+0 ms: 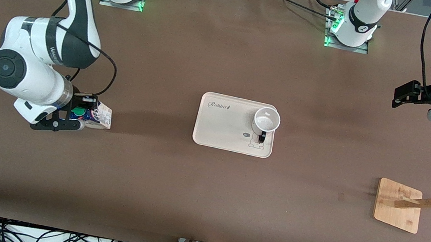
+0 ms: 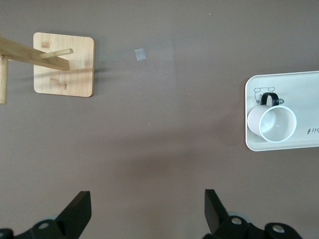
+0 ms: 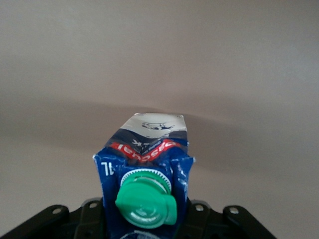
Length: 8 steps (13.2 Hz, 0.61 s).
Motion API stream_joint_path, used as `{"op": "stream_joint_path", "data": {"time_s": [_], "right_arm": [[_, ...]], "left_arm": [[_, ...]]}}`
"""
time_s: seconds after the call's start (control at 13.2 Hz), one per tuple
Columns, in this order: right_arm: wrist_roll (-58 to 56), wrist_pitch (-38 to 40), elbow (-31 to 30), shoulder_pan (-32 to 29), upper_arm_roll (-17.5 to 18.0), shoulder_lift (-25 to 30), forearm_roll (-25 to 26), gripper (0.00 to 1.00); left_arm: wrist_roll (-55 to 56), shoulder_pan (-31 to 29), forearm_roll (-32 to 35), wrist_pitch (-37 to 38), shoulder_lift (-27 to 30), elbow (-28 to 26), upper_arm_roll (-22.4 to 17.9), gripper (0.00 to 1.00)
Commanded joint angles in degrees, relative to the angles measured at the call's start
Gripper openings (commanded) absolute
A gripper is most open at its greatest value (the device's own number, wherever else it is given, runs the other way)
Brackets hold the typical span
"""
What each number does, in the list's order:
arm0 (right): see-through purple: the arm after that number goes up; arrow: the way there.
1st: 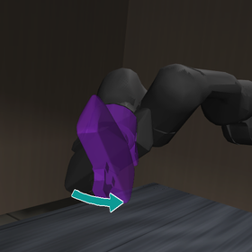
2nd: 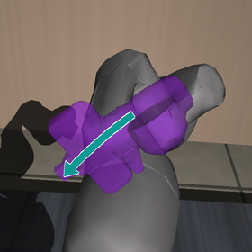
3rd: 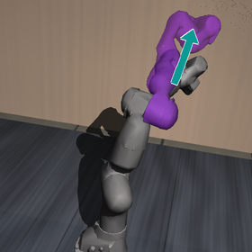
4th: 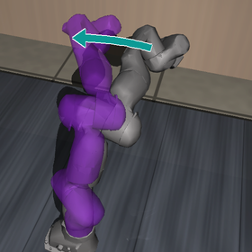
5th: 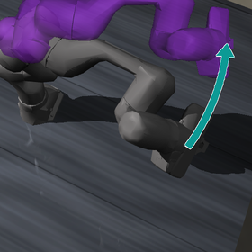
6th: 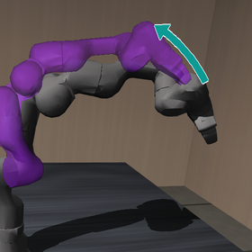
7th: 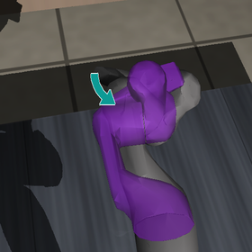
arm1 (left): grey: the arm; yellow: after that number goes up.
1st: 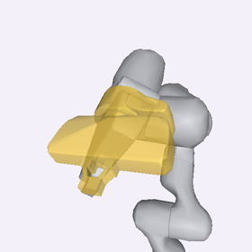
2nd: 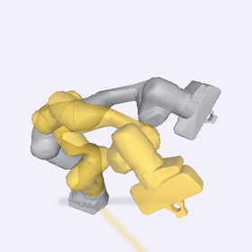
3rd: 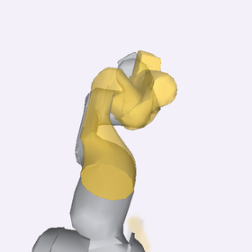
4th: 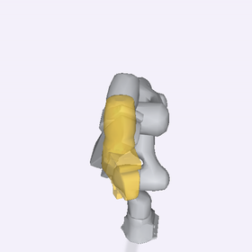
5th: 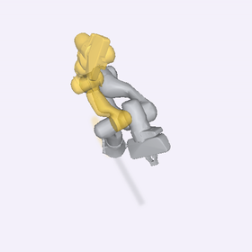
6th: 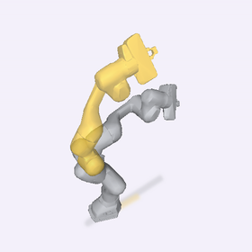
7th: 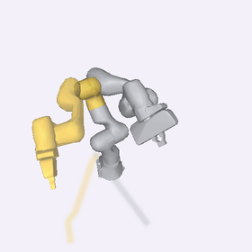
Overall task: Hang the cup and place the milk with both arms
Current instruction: 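Lift the milk carton with the right gripper and carry it off the tray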
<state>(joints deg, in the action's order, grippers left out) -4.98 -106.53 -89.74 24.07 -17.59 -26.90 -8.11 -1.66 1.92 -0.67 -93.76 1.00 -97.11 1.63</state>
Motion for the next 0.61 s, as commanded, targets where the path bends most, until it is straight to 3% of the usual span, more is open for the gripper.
{"op": "stream_joint_path", "data": {"time_s": [0.0, 0.3, 0.38, 0.46, 0.53], "right_arm": [[-4.15, -3.94, -5.87, -1.82, -0.60, 2.12, -3.58, 0.45], [-3.98, -8.43, -8.60, -2.18, -0.60, 1.24, -3.84, 0.49], [-3.98, -8.52, -8.52, -2.27, -0.60, 1.24, -4.10, 0.60], [-4.07, -8.52, -8.17, -2.36, -0.60, 1.15, -4.28, 0.85], [-4.07, -8.43, -7.73, -2.44, -0.60, 1.24, -5.15, 1.00]], "left_arm": [[-0.71, 0.19, 1.03, 1.30, -0.74, 1.84, 0.04, 1.00], [0.34, 0.10, 0.76, 2.17, -0.57, 1.84, 1.00, 1.00], [0.87, 0.10, 0.50, 2.87, -0.56, 1.84, 1.18, 1.00], [1.13, 0.19, 0.41, 3.14, -0.74, 1.84, 1.27, 1.00], [1.05, 0.19, 0.32, 3.32, -0.74, 1.84, 1.27, 1.00]]}}
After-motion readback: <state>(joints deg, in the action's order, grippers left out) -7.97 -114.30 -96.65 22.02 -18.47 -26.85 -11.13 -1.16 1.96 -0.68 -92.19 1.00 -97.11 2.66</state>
